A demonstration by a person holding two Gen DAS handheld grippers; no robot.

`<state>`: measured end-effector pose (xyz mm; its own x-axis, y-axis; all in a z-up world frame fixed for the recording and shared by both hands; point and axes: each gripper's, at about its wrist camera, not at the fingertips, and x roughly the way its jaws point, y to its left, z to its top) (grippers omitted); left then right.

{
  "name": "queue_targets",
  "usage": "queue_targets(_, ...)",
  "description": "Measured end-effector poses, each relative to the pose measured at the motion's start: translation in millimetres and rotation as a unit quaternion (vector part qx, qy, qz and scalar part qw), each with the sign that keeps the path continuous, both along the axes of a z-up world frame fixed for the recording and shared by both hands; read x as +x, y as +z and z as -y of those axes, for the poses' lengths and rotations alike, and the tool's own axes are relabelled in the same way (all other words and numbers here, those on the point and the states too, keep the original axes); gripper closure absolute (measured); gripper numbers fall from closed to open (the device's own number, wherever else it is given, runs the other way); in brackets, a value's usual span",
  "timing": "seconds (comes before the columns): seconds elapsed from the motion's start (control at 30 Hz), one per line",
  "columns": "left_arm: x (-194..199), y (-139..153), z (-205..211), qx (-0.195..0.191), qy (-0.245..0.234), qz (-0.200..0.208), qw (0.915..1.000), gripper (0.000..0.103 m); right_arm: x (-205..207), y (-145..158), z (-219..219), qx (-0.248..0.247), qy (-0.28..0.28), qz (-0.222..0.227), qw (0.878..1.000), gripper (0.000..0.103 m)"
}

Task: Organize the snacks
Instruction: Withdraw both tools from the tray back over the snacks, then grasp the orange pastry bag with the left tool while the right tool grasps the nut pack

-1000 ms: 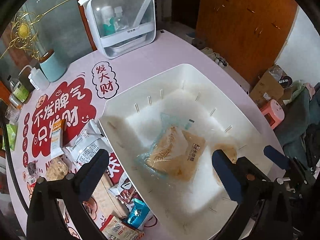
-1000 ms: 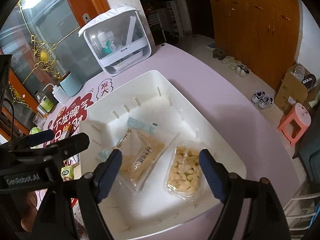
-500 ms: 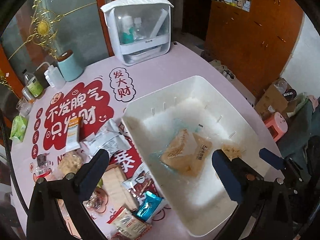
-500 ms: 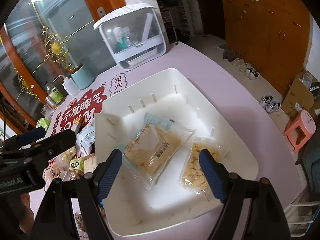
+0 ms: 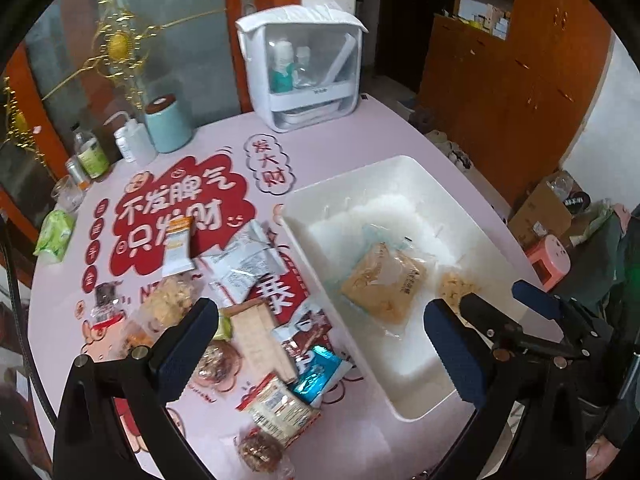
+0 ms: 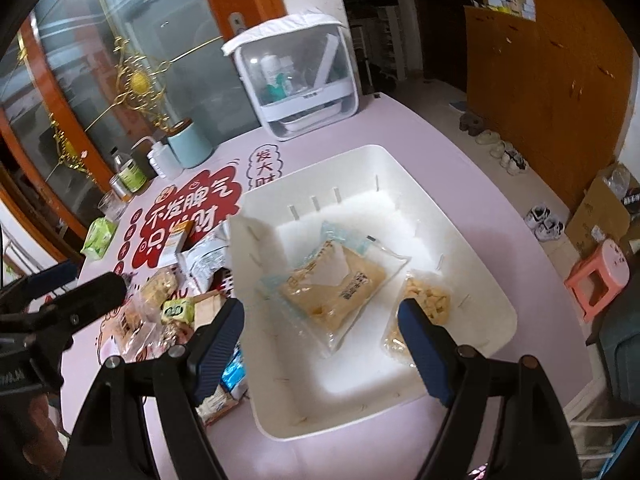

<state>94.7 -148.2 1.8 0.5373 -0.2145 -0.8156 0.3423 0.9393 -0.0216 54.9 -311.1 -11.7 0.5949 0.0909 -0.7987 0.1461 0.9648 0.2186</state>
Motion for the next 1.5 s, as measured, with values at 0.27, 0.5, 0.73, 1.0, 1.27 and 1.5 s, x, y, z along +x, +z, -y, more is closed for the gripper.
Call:
queue_targets(0.27, -24, 18, -73, 0.000, 0.025, 0.027, 0.9993, 0.001, -22, 15, -52, -0.052, 0.010, 0.010, 0.999, 0.023)
queue_targets(0.5, -30, 16, -167, -0.010, 0.058, 0.018, 0.9981, 0.001, -29, 11, -110, -0.042, 0.052, -0.005, 0.998, 0.023)
queue_targets(0.73, -25, -15, -240, 0.032, 0.072, 0.006, 0.9968, 0.001, -33, -13, -182, -0.063, 0.114, -0.040, 0.991, 0.023)
queue_targets(1.0, -8, -75, -266, 0.062, 0.021, -0.040, 0.9971, 0.001, -35, -59, -222, -0.046, 0.129, -0.103, 0.985, 0.025)
queue_targets(1.27, 26, -121, -270, 0.056, -0.039, -0.090, 0.9937, 0.001, -32, -112, -238, -0.030, 0.113, -0.176, 0.977, 0.034)
queue_targets(1.5, 69, -147, -257, 0.092, -0.105, -0.108, 0.9843, 0.001, -29, -142, -245, -0.039, 0.106, -0.216, 0.970, 0.046)
